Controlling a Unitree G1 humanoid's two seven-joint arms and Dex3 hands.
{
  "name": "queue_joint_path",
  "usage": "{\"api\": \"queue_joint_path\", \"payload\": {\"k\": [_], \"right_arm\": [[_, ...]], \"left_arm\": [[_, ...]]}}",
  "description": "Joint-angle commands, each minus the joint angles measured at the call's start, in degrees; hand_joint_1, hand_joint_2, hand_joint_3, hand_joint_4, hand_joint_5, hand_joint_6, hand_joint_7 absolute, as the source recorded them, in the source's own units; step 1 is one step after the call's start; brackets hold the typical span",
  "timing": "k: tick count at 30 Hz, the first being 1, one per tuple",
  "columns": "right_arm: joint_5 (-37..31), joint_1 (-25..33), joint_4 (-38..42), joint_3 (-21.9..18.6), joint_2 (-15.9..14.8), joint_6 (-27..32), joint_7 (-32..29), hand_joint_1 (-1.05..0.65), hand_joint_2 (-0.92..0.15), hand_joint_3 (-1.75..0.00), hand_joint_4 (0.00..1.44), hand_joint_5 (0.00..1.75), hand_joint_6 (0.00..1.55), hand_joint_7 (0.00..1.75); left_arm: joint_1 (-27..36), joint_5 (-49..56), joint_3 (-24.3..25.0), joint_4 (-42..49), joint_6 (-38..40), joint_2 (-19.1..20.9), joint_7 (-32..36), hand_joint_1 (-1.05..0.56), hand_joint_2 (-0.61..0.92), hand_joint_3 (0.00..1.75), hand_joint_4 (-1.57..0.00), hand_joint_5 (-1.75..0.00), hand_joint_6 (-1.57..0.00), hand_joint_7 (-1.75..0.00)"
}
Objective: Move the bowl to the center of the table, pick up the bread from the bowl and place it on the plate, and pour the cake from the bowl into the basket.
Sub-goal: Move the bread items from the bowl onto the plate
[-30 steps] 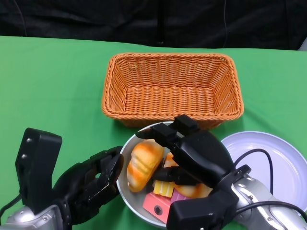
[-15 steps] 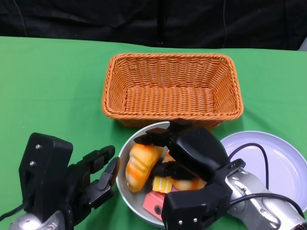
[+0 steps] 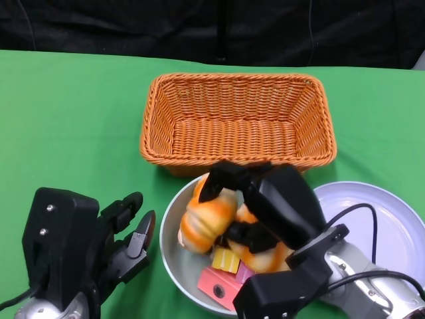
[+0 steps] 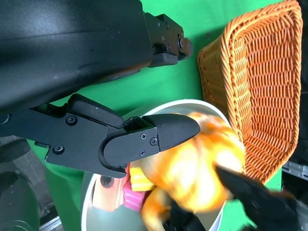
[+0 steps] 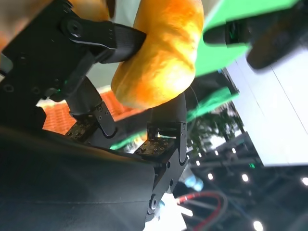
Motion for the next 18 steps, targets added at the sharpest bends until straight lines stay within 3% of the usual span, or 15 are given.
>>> {"api": "queue_joint_path", "payload": {"k": [1,7,11,18], "right_arm": [[1.8,1.4,-3.5,-1.9,-1.0,-1.0,-0.1,-0.21,-0.3,-1.49,1.05,1.75,0.77,1.75],[7.1,5.1,-11.7,-5.4,-1.7,-1.3,4.3,-0.21,-0.32,-1.53,1.06,1.75,0.8,1.75],[11.5,8.4,-17.7,-9.3,-3.5,-2.0,7.9,-0.21,-0.23,-1.62,1.05,1.75,0.77,1.73],[22.2,15.4,-25.7,-16.2,-6.5,-3.6,16.2,-0.13,-0.17,-1.69,1.02,1.75,0.8,1.65]], "left_arm": [[-0.3,0.1,0.8,0.8,-0.9,1.0,-1.1,-0.73,0.92,0.65,-0.06,-0.15,-0.13,-0.02],[-0.3,0.5,1.0,1.6,-1.8,1.0,-1.5,-0.73,0.92,0.65,-0.06,-0.18,-0.14,-0.03],[-0.2,0.5,0.9,1.5,-2.0,0.9,-1.5,-0.73,0.92,0.65,-0.05,-0.19,-0.14,-0.02],[0.3,1.1,0.6,1.2,-3.5,1.3,-1.9,-0.72,0.92,0.66,-0.04,-0.23,-0.15,-0.02]]}}
